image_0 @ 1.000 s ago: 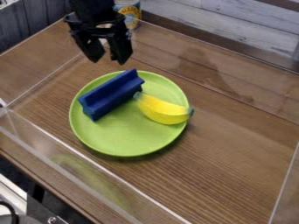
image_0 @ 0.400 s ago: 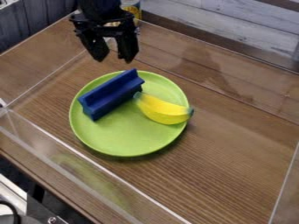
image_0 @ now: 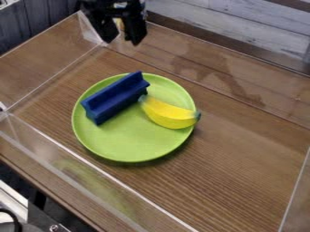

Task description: Put the blue object in the green plate

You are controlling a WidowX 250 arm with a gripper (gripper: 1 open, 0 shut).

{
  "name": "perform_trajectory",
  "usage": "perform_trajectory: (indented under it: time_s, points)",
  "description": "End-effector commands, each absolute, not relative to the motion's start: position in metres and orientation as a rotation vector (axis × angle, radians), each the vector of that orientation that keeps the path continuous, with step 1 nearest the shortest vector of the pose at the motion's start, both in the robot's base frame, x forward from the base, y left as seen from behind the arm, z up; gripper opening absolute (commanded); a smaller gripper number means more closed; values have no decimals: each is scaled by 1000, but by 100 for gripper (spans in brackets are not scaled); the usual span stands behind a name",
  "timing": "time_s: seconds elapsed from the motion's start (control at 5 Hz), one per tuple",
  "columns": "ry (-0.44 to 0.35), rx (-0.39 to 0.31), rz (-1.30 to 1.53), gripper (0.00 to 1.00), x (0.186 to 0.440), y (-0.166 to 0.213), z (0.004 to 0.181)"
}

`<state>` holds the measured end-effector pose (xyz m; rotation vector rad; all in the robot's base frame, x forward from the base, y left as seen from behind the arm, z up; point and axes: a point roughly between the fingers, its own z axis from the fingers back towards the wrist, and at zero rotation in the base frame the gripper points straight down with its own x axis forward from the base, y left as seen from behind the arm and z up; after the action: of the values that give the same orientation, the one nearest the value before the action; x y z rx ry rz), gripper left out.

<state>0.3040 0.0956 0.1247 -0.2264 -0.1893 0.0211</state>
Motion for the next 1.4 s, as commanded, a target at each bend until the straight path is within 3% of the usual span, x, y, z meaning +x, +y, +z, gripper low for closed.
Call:
perform_trajectory:
  time_s: [0.0,0.2,0.6,1.2]
  points:
    - [-223,-188,24,100,314,111,147]
    - [-208,-185,27,0,317,123,148]
    - [-188,-177,-97,0,322,144,150]
    - [-177,-161,-116,0,326,152,135]
